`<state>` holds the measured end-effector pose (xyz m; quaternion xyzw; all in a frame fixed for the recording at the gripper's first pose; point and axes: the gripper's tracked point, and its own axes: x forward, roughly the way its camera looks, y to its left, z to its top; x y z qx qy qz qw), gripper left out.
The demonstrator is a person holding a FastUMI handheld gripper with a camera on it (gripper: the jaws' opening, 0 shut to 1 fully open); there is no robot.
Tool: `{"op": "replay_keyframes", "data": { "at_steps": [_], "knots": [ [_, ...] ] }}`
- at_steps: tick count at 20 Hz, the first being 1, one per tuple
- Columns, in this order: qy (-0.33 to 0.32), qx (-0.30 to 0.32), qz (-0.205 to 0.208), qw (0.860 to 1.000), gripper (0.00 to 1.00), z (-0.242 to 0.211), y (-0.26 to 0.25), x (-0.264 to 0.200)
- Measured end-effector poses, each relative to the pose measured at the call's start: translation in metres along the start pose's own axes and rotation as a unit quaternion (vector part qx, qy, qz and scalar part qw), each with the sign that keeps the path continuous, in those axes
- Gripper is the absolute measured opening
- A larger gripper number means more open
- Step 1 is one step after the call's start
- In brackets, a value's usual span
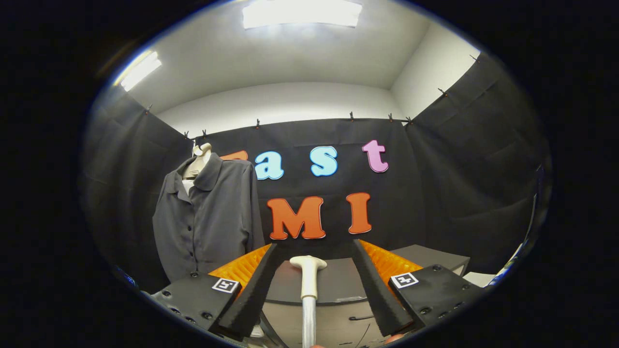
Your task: Iron the clothes twice with a garment steamer, once on the left side and once on the right side.
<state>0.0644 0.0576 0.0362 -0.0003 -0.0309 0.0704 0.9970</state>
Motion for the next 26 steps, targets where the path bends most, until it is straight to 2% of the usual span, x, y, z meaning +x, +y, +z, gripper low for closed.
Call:
{"op": "replay_keyframes", "data": {
  "at_steps": [6, 12, 19, 26],
  "knots": [
    [0.006, -0.008, 0.045, 0.999, 0.98, 0.008, 0.023, 0.049],
    [0.096, -0.011, 0.067, 0.993, 0.98, -0.031, 0.038, 0.119],
    [0.213, -0.034, 0.024, 0.976, 0.98, -0.115, 0.007, 0.200],
    [0.315, -0.028, 0.024, 0.948, 1.00, -0.190, 0.000, 0.214]
  ]
}}
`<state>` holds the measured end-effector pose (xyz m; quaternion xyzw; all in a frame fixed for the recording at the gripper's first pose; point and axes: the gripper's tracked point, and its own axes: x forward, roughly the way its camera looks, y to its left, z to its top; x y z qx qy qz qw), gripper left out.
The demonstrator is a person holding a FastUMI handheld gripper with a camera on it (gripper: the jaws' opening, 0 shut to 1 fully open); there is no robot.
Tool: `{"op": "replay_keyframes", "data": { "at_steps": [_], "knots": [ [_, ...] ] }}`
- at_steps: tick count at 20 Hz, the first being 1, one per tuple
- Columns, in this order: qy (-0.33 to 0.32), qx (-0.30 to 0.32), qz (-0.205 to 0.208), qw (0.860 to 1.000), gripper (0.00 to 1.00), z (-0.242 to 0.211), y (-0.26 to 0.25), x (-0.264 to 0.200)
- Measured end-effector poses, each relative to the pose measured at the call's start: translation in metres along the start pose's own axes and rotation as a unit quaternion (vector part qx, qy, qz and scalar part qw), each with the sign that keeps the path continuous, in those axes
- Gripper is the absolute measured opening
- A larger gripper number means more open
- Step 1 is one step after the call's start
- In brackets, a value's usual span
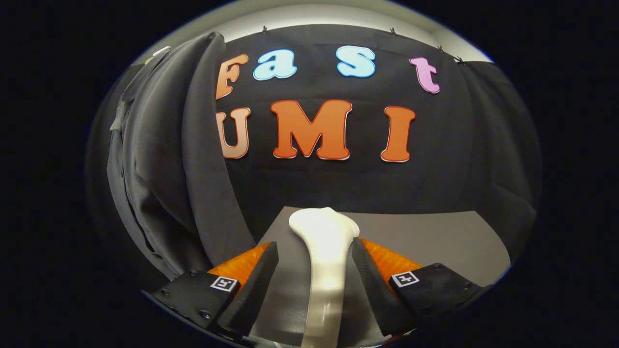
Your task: Iron the clothes twice with a garment steamer, once on the left side and once on the right side.
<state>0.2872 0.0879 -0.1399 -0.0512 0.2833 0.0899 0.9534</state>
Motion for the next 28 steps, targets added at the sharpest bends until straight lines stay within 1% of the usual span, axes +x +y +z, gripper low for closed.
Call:
{"op": "replay_keyframes", "data": {
  "at_steps": [3, 5, 7, 8, 9, 10, 11, 12, 13, 14, 16, 17, 18, 19, 21, 22, 23, 28],
  "knots": [
    [0.012, -0.010, 0.005, 1.000, 0.99, -0.002, 0.006, 0.003],
    [0.022, -0.030, 0.002, 0.999, 0.99, -0.003, 0.007, 0.008],
    [0.033, -0.037, -0.003, 0.999, 0.99, -0.007, 0.007, 0.011],
    [0.049, -0.037, -0.004, 0.998, 0.99, -0.015, 0.007, 0.014],
    [0.080, -0.036, -0.008, 0.996, 0.98, -0.032, 0.004, 0.018],
    [0.131, -0.025, 0.018, 0.991, 0.97, -0.056, 0.009, 0.015],
    [0.091, 0.013, 0.029, 0.995, 0.93, -0.044, 0.009, 0.022],
    [0.109, 0.031, 0.038, 0.993, 0.89, -0.052, 0.007, 0.019],
    [0.095, 0.043, 0.049, 0.993, 0.85, -0.047, 0.007, 0.016],
    [0.096, 0.048, 0.052, 0.993, 0.81, -0.055, 0.004, 0.015],
    [0.086, 0.044, 0.054, 0.994, 0.73, -0.054, 0.001, 0.018],
    [0.094, 0.038, 0.053, 0.993, 0.67, -0.055, 0.006, 0.017],
    [0.085, 0.038, 0.045, 0.995, 0.59, -0.049, 0.009, 0.009],
    [0.087, 0.028, 0.042, 0.995, 0.50, -0.054, 0.009, 0.008],
    [0.079, 0.024, 0.042, 0.996, 0.46, -0.048, 0.012, 0.003],
    [0.077, 0.029, 0.044, 0.996, 0.46, -0.048, 0.015, -0.005],
    [0.068, 0.039, 0.045, 0.996, 0.43, -0.051, 0.017, -0.007],
    [0.014, 0.049, 0.019, 0.999, 0.43, -0.039, 0.009, -0.031]
  ]
}}
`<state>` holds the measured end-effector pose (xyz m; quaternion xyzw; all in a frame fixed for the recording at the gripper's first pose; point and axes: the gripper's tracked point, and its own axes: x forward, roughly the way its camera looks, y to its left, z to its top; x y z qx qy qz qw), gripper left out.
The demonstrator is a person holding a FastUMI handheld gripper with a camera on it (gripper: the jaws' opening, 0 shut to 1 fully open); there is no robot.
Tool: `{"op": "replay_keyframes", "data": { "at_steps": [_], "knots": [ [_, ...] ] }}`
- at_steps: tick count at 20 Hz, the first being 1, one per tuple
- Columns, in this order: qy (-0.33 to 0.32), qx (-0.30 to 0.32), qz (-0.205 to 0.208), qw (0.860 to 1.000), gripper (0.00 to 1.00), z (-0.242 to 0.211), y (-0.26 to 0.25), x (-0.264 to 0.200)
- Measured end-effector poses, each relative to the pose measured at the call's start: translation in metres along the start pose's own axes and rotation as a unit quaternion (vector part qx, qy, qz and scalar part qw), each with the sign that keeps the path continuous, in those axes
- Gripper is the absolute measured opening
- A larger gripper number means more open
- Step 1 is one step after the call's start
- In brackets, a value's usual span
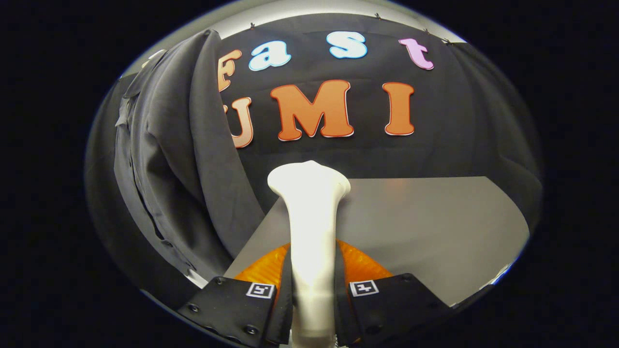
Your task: Iron the clothes twice with a garment steamer, once on the left side and once on the right side.
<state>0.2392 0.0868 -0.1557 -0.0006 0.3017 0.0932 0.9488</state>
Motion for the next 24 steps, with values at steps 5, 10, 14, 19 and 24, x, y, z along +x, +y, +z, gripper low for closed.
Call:
{"op": "replay_keyframes", "data": {
  "at_steps": [5, 10, 14, 19, 24],
  "knots": [
    [-0.078, 0.009, -0.008, 0.997, 0.42, 0.018, 0.017, -0.042],
    [-0.137, 0.003, -0.018, 0.990, 0.42, 0.034, 0.053, -0.088],
    [-0.188, 0.003, -0.039, 0.981, 0.42, 0.045, 0.081, -0.119],
    [-0.238, 0.004, -0.039, 0.970, 0.42, 0.055, 0.132, -0.151],
    [-0.275, 0.011, -0.007, 0.961, 0.42, 0.053, 0.198, -0.167]
  ]
}}
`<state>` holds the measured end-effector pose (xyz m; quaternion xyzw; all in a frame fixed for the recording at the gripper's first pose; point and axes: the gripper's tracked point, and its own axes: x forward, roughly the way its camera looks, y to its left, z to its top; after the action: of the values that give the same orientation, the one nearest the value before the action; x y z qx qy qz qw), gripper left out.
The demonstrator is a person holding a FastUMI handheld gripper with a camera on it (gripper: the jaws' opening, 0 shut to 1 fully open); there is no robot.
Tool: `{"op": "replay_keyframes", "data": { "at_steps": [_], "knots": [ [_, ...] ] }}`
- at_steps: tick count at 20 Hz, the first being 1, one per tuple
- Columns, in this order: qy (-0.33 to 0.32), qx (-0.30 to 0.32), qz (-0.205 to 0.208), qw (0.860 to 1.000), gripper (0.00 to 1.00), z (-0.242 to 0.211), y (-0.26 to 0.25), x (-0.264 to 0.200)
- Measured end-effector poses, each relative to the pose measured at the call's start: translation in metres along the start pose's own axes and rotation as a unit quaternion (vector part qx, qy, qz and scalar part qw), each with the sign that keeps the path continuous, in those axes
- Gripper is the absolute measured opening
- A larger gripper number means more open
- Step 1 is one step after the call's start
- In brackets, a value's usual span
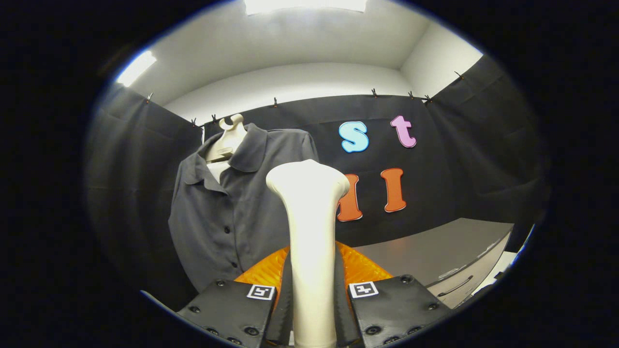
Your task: Iron the clothes twice with a garment steamer, once on the left side and once on the right side.
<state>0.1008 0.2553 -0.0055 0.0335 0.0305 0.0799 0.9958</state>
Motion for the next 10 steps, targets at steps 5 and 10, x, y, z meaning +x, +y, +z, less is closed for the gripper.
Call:
{"op": "replay_keyframes", "data": {
  "at_steps": [5, 10],
  "knots": [
    [-0.019, -0.022, 0.006, 1.000, 0.42, -0.012, 0.037, -0.009],
    [-0.016, -0.039, 0.015, 0.999, 0.42, -0.032, 0.068, 0.000]
  ]
}}
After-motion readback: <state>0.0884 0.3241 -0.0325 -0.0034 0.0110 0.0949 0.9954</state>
